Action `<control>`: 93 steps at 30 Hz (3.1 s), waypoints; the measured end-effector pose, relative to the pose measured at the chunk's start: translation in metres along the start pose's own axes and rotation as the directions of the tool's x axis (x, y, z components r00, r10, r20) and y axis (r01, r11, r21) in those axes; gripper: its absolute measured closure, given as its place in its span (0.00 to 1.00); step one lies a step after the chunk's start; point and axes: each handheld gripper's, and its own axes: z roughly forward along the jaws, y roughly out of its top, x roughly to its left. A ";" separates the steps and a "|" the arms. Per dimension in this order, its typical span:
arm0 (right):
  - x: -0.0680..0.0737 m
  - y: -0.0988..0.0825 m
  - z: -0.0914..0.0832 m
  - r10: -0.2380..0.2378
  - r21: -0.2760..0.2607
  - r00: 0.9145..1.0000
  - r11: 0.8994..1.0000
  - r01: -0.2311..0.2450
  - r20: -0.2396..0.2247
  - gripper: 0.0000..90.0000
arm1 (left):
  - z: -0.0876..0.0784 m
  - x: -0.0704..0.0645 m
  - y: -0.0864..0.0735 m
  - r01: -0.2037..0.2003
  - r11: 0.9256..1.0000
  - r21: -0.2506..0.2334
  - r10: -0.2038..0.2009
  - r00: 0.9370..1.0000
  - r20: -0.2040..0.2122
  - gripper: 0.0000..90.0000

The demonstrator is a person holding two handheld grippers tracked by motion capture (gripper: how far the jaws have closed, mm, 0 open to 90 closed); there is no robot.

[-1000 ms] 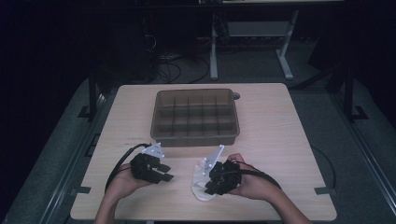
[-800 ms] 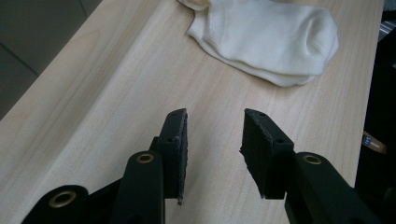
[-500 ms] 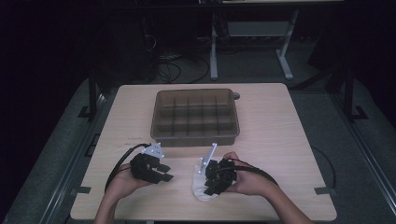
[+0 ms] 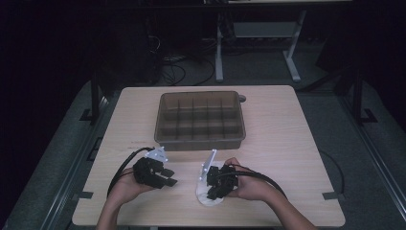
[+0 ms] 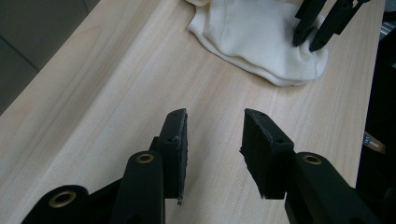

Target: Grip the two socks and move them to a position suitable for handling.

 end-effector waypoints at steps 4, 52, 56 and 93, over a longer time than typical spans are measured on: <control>0.000 -0.001 -0.003 0.006 -0.005 1.000 1.000 -0.006 -0.003 0.94 | 0.000 0.000 0.000 -0.001 1.000 0.001 0.001 1.000 0.000 0.67; -0.001 0.003 0.000 0.014 0.003 0.998 1.000 -0.015 0.053 0.85 | -0.001 -0.007 0.005 -0.022 1.000 -0.002 0.022 1.000 0.012 0.67; 0.003 -0.004 0.000 0.013 0.001 0.999 1.000 -0.013 0.039 0.85 | 0.001 -0.008 0.006 -0.024 1.000 -0.005 0.025 1.000 0.016 0.67; -0.061 -0.012 -0.041 0.168 -0.029 0.978 0.986 -0.166 0.125 0.75 | 0.052 -0.058 0.048 -0.207 0.978 0.011 0.203 0.970 0.135 0.77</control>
